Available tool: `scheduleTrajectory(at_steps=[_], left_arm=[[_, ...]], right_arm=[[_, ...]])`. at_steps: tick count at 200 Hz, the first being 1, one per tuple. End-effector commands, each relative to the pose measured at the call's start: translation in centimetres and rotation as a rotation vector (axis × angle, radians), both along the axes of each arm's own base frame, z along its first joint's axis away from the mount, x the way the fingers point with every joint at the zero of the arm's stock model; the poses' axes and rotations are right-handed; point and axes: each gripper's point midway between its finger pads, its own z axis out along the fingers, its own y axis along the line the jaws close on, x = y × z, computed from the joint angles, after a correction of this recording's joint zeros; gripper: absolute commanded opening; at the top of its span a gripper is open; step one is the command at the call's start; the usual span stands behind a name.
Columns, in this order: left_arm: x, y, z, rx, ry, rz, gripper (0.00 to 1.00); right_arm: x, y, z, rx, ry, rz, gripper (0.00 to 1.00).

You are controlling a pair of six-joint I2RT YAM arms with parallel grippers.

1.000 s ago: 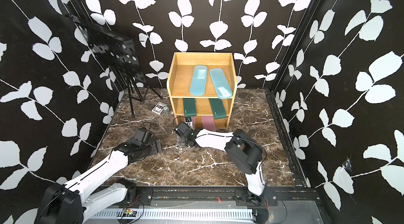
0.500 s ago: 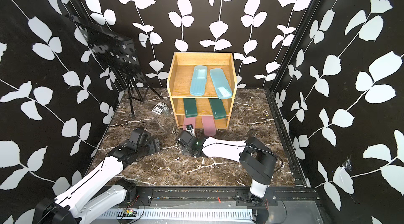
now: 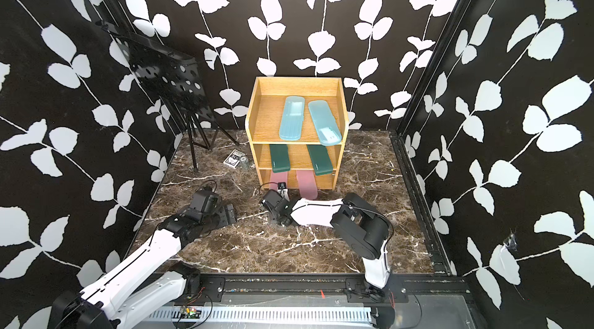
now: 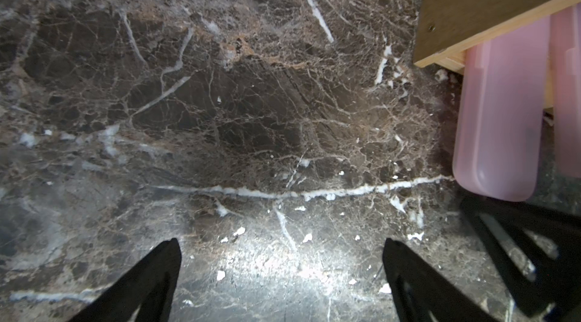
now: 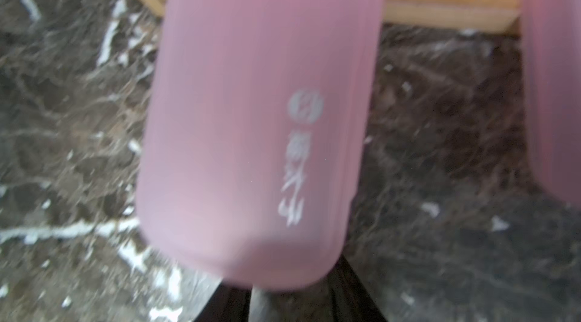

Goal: Place the pencil cases on the shelf according to color
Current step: Place the pencil case on the shelf, then reset both arms

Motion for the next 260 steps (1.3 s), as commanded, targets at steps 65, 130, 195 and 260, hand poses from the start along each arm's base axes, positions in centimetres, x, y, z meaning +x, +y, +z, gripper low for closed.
scheduleTrajectory(at_steps=[65, 130, 195, 260], left_arm=[[1.2, 0.0, -0.2, 0.039, 0.016, -0.004, 0.99], [0.9, 0.6, 3.5, 0.040, -0.110, -0.026, 0.99], [0.9, 2.6, 8.0, 0.090, -0.346, -0.004, 0.99], [3.5, 7.3, 8.1, 0.404, -0.423, 0.143, 0.99]], right_arm=[[4.1, 1.4, 1.4, 0.023, -0.052, 0.017, 0.44], [1.0, 0.6, 6.8, 0.060, -0.140, 0.095, 0.91], [-4.2, -5.6, 14.5, 0.024, -0.433, 0.126, 0.99], [-3.5, -22.0, 20.4, -0.320, -0.800, -0.116, 0.99]])
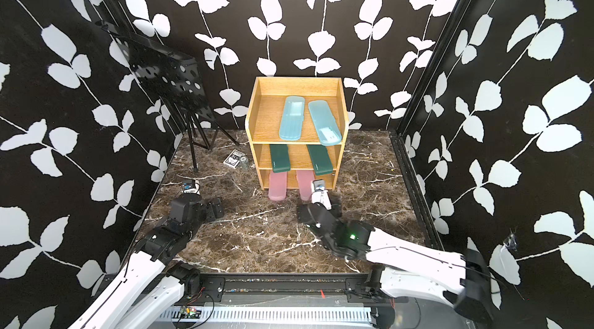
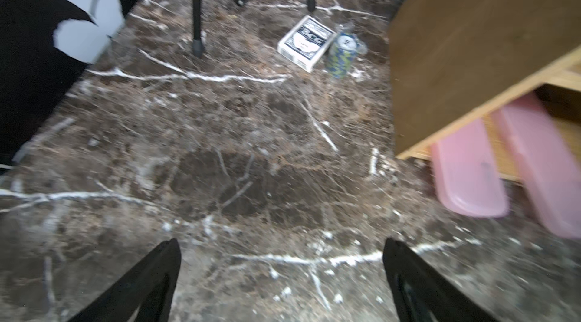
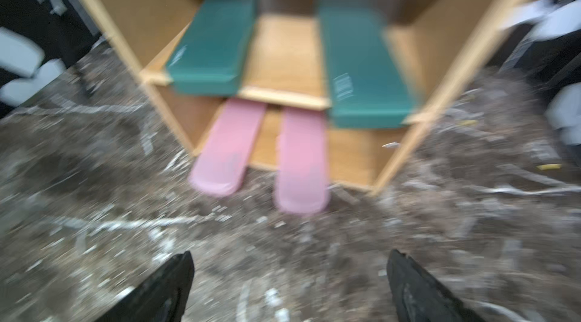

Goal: Place the pencil cases on the shelf according to color
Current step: Reset both arms

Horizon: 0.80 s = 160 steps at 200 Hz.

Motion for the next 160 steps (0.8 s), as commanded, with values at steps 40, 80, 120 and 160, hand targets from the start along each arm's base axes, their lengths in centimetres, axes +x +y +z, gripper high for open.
scheduleTrajectory(at_steps=[40, 80, 120, 160], left_arm=[[3.6, 4.3, 0.2, 0.296, -0.121, 0.205, 0.99], [6.0, 3.2, 2.0, 0.378, -0.289, 0.126, 0.99], [7.5, 4.3, -0.9, 0.443, -0.271, 0.139, 0.99], [10.4, 3.4, -2.1, 0.393, -0.325, 0.080, 0.99]], right_arm=[[3.7, -12.9, -0.1, -0.285, -0.180, -0.312, 0.99], [8.0, -16.9, -4.1, -0.291, -0.071, -0.396, 0.99], [11.7, -17.2, -7.0, -0.360, -0.075, -0.390, 0.99], [13.1, -17.4, -8.9, -0.232, -0.135, -0.382, 0.99]])
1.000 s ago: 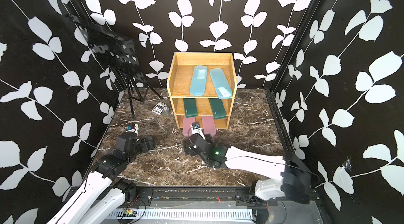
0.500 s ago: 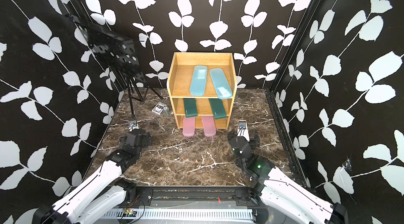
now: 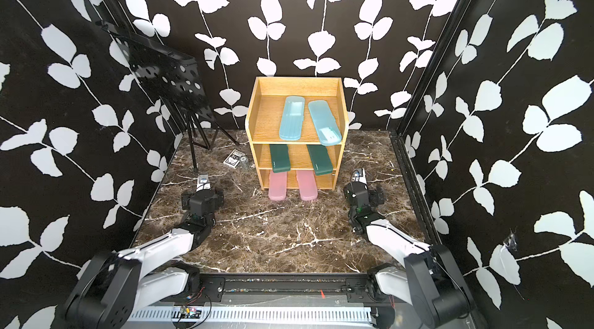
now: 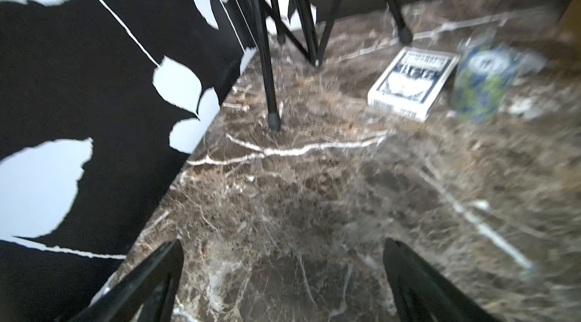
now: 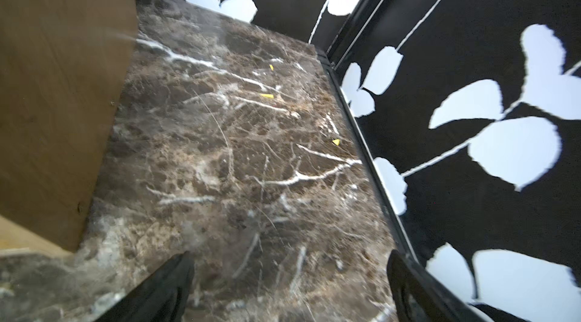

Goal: Place the pencil cases on the shelf according to color
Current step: Reset both arms

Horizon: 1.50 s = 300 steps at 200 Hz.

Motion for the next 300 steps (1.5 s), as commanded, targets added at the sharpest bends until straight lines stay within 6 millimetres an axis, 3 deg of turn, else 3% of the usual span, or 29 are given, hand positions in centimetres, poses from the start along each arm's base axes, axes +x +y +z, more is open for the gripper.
scheduleTrajectory(at_steps=[1, 20, 49, 82, 112, 128, 142, 153, 183, 195, 205, 217, 300], left_arm=[[2.9, -1.3, 3.1, -0.034, -0.154, -0.074, 0.99], [4.9, -2.8, 2.4, -0.001, -0.067, -0.148, 0.99], [6.2, -3.1, 1.7, 0.009, 0.000, -0.160, 0.99], [4.9, -3.7, 2.2, -0.013, -0.062, -0.222, 0.99], [4.4, -1.5, 2.6, 0.011, -0.090, -0.127, 0.99], [5.6, -1.9, 2.4, 0.025, -0.080, -0.176, 0.99], [6.2, -2.2, 1.4, 0.018, -0.090, -0.197, 0.99], [6.6, -2.2, 1.7, 0.028, -0.146, -0.205, 0.99], [6.3, -1.0, 0.1, -0.071, -0.111, -0.194, 0.99], [7.5, -0.5, 0.2, -0.067, -0.140, -0.188, 0.95], [6.9, -0.4, -0.7, -0.103, -0.063, -0.178, 0.98], [7.4, -0.3, -0.2, -0.088, -0.120, -0.187, 0.99], [7.1, -0.2, -0.5, -0.101, -0.091, -0.177, 0.99]], right_arm=[[1.5, 0.5, 1.4, 0.089, -0.158, 0.040, 0.99], [2.3, -0.8, 0.6, 0.076, -0.125, -0.027, 0.99], [3.4, -1.3, -0.3, 0.107, -0.054, 0.011, 0.99], [3.4, -3.3, 0.1, 0.159, -0.123, -0.001, 0.99], [3.7, -4.1, -1.8, 0.179, -0.214, -0.005, 0.99], [4.2, -3.8, -2.4, 0.190, -0.115, -0.005, 0.99], [4.8, -3.7, -2.2, 0.183, -0.141, 0.012, 0.99], [4.6, -3.5, -2.5, 0.189, -0.107, 0.019, 0.99], [4.7, -3.6, -2.5, 0.205, -0.109, 0.031, 0.99], [4.6, -3.6, -2.5, 0.209, -0.122, 0.032, 0.99], [4.6, -3.7, -2.5, 0.214, -0.120, 0.032, 0.99], [4.6, -3.7, -2.5, 0.214, -0.118, 0.033, 0.99], [4.7, -3.7, -2.4, 0.206, -0.114, 0.030, 0.99]])
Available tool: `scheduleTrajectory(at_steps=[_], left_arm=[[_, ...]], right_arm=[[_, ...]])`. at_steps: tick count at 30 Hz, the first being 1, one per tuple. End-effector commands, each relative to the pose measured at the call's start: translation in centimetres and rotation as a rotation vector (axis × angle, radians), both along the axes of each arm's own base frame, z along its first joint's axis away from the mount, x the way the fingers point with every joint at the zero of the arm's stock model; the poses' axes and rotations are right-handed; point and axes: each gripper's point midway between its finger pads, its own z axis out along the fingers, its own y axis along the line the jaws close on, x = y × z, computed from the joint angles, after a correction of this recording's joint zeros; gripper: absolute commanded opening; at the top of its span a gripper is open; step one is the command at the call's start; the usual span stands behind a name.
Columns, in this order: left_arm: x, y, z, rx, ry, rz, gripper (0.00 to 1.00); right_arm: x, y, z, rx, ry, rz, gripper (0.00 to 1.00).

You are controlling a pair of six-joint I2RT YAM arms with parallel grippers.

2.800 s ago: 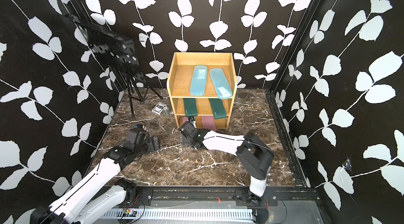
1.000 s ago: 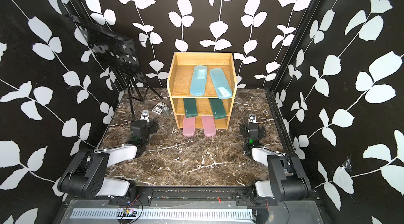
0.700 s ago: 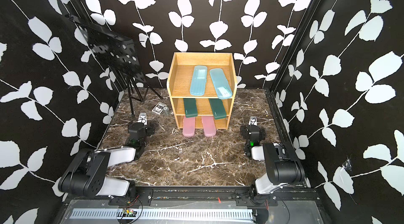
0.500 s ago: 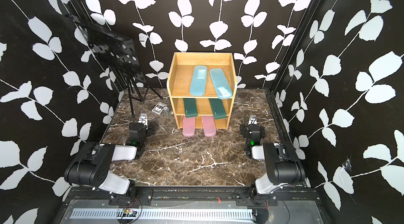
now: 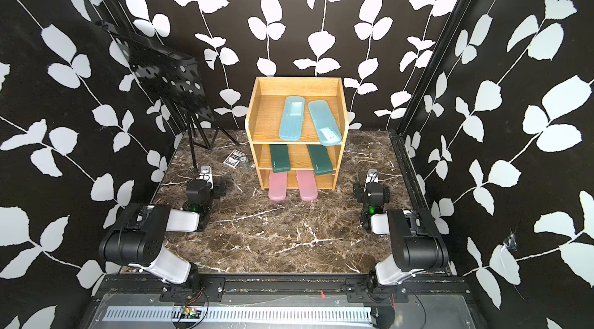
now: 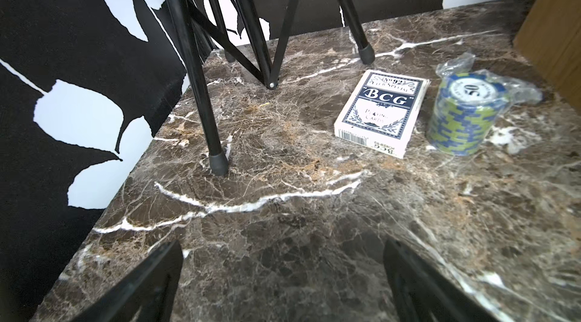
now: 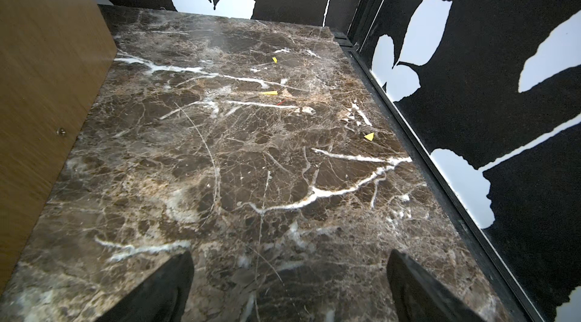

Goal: Place the pencil cases on the shelf according to color
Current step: Reset both arms

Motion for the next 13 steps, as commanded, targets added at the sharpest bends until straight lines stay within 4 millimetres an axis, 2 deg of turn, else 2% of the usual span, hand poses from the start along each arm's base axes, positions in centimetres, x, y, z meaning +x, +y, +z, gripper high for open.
scheduleTrajectory(at_steps=[1, 13], left_arm=[[0.45, 0.07, 1.26, -0.015, -0.042, 0.002, 0.99], [0.41, 0.04, 1.21, -0.017, -0.033, 0.000, 0.99]], right_arm=[[1.09, 0.09, 2.08, 0.012, -0.067, -0.001, 0.99], [1.27, 0.80, 2.03, -0.003, -0.056, 0.030, 0.99]])
